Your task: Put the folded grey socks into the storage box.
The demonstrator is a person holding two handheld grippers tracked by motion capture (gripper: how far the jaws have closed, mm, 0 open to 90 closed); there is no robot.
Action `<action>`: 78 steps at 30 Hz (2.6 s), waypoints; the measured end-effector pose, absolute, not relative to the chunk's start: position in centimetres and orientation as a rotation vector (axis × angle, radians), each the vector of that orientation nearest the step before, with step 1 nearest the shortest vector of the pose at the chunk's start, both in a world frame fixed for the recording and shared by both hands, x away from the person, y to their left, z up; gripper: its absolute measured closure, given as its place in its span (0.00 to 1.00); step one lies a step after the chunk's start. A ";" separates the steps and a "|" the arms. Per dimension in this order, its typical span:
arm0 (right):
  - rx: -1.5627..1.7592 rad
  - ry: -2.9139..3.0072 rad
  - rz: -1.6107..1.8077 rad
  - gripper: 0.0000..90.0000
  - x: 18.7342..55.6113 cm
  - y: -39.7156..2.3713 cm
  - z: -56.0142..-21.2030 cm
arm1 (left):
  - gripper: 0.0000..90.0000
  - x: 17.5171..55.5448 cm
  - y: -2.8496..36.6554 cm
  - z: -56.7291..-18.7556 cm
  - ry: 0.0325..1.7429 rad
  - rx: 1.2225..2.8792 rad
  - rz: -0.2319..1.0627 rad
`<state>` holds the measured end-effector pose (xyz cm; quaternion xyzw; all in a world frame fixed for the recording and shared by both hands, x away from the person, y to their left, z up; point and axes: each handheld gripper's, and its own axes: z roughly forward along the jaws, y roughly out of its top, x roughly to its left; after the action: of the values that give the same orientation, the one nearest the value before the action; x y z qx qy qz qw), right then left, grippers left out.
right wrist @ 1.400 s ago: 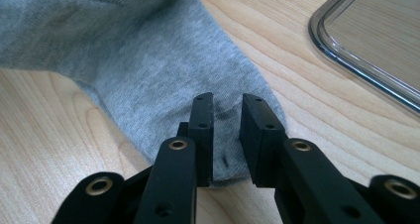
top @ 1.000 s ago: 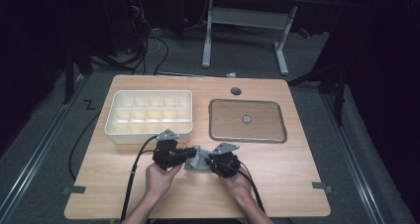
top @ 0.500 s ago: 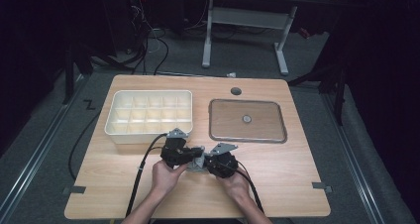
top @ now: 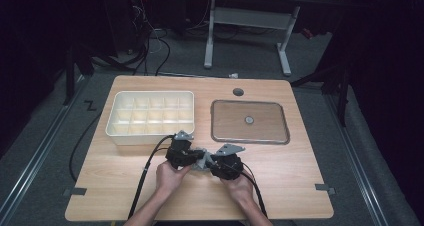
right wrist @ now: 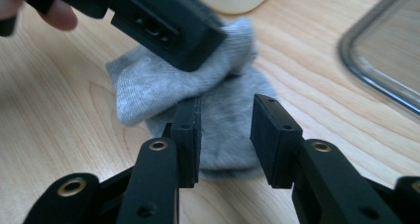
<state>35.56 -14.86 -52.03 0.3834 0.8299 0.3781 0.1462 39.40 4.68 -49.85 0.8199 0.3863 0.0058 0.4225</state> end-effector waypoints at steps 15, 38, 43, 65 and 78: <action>1.177 2.372 1.092 0.77 35.3 -15.9 -52.9 | 0.95 39.3 3.8 -50.1 0.948 2.034 0.022; 1.096 2.456 1.094 0.82 37.1 -14.9 -53.0 | 0.94 39.8 4.0 -50.8 0.960 2.046 0.053; 1.093 2.455 1.088 0.82 37.1 -14.8 -53.0 | 0.94 40.2 4.0 -51.6 0.972 2.061 0.043; 1.076 2.450 1.061 0.77 37.1 -14.7 -52.8 | 0.94 40.1 4.1 -51.9 0.969 2.089 0.051; 1.106 2.381 1.110 0.76 36.1 -15.6 -50.2 | 0.62 39.1 5.2 -49.9 0.869 1.989 -0.007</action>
<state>36.09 -15.57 -50.22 0.3839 0.8265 0.3854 0.1452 39.08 5.16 -49.95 0.8106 0.3540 -0.0029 0.4665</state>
